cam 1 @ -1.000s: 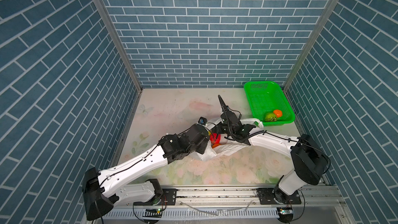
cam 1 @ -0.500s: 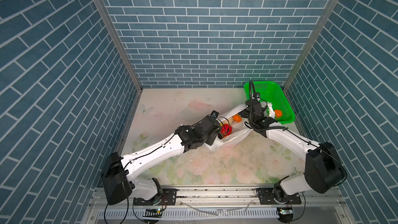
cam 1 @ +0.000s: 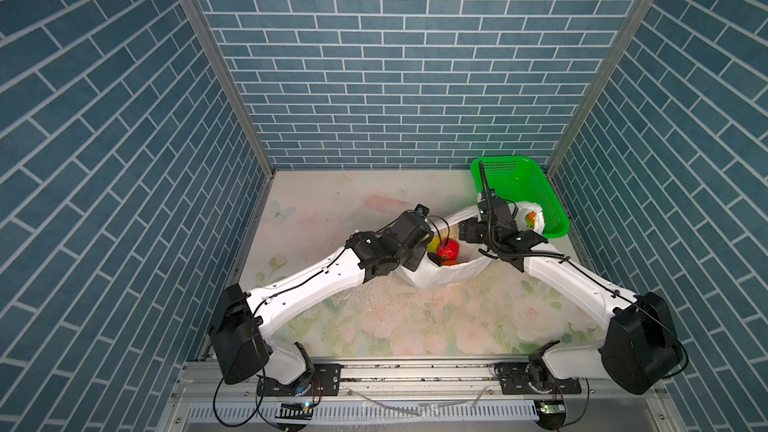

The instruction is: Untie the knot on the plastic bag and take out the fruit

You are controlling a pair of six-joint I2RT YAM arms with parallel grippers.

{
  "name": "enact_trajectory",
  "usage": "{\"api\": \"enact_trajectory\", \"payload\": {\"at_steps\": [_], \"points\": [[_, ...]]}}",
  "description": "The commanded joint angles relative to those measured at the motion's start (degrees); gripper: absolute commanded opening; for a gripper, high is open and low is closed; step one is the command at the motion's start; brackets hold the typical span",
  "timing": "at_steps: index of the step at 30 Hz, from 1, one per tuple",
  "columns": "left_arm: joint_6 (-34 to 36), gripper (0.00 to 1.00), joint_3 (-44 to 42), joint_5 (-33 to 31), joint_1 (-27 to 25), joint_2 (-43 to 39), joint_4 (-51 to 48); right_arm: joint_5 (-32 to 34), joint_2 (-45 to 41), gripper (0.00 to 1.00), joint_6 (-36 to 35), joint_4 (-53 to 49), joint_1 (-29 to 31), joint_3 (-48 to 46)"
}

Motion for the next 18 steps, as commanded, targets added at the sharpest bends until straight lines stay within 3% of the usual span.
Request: {"api": "enact_trajectory", "payload": {"at_steps": [1, 9, 18], "points": [[-3.9, 0.00, -1.2, 0.8, 0.2, -1.0, 0.4, -3.3, -3.6, 0.85, 2.0, -3.8, 3.7, -1.2], [-7.7, 0.00, -3.3, 1.0, 0.3, -2.9, 0.1, 0.4, -8.5, 0.85, 5.4, -1.8, 9.9, -10.3], [-15.4, 0.00, -5.8, 0.0, 0.3, -3.9, -1.7, 5.0, -16.7, 0.85, 14.9, -10.0, 20.1, -18.2]]}}
